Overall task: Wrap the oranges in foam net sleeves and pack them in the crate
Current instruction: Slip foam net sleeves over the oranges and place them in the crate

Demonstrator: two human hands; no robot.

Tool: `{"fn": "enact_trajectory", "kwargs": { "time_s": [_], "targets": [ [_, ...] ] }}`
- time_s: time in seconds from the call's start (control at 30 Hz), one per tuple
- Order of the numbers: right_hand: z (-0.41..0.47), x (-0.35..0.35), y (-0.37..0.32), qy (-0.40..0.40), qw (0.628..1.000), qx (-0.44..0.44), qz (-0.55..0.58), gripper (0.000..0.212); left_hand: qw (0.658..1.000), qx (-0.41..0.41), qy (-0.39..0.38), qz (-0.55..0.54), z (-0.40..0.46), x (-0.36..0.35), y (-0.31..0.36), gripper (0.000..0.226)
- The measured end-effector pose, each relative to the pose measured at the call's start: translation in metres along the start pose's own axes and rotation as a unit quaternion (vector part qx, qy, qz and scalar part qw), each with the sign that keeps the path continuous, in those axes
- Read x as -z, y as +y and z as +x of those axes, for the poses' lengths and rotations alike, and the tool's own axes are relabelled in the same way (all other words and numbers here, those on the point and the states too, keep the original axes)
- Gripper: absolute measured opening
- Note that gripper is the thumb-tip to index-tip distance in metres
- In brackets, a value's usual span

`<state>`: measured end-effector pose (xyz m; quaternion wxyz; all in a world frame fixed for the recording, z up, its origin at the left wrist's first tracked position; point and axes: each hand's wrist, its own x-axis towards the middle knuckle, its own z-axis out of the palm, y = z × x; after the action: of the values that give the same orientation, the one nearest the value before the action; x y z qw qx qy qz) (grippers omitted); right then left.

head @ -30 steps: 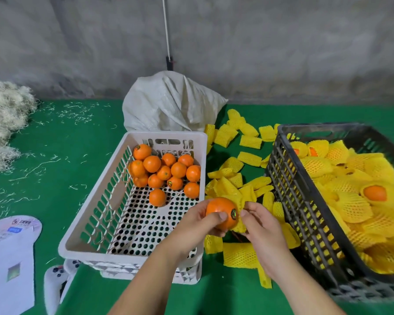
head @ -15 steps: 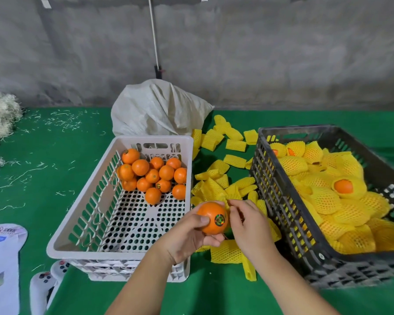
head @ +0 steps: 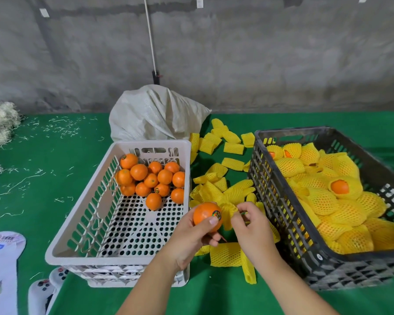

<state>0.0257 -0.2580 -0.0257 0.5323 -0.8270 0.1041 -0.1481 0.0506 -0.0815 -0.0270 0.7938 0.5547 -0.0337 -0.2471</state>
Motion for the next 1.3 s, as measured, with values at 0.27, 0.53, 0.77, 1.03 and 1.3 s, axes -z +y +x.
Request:
{"fn": "enact_trajectory", "kwargs": {
  "time_s": [0.27, 0.53, 0.77, 1.03, 1.3],
  "targets": [
    [-0.011, 0.004, -0.012, -0.007, 0.993, 0.1, -0.07, 0.033, 0.998, -0.042, 0.014, 0.049, 0.002, -0.002, -0.006, 0.072],
    [-0.016, 0.01, -0.015, 0.009, 0.985, 0.133, -0.107, 0.027, 0.996, -0.05, -0.026, 0.072, -0.002, 0.0, -0.005, 0.072],
    [-0.028, 0.004, -0.027, 0.012, 0.978, 0.186, -0.09, 0.018, 0.995, -0.075, 0.037, 0.052, 0.001, -0.005, -0.009, 0.07],
    [-0.02, 0.009, -0.025, 0.007, 0.983, 0.151, -0.106, 0.017, 0.994, -0.075, -0.036, 0.069, 0.003, 0.004, -0.015, 0.074],
    [-0.036, 0.015, -0.03, 0.029, 0.953, 0.259, -0.156, 0.018, 0.961, -0.188, 0.077, 0.188, 0.01, -0.008, -0.02, 0.055]
  ]
}}
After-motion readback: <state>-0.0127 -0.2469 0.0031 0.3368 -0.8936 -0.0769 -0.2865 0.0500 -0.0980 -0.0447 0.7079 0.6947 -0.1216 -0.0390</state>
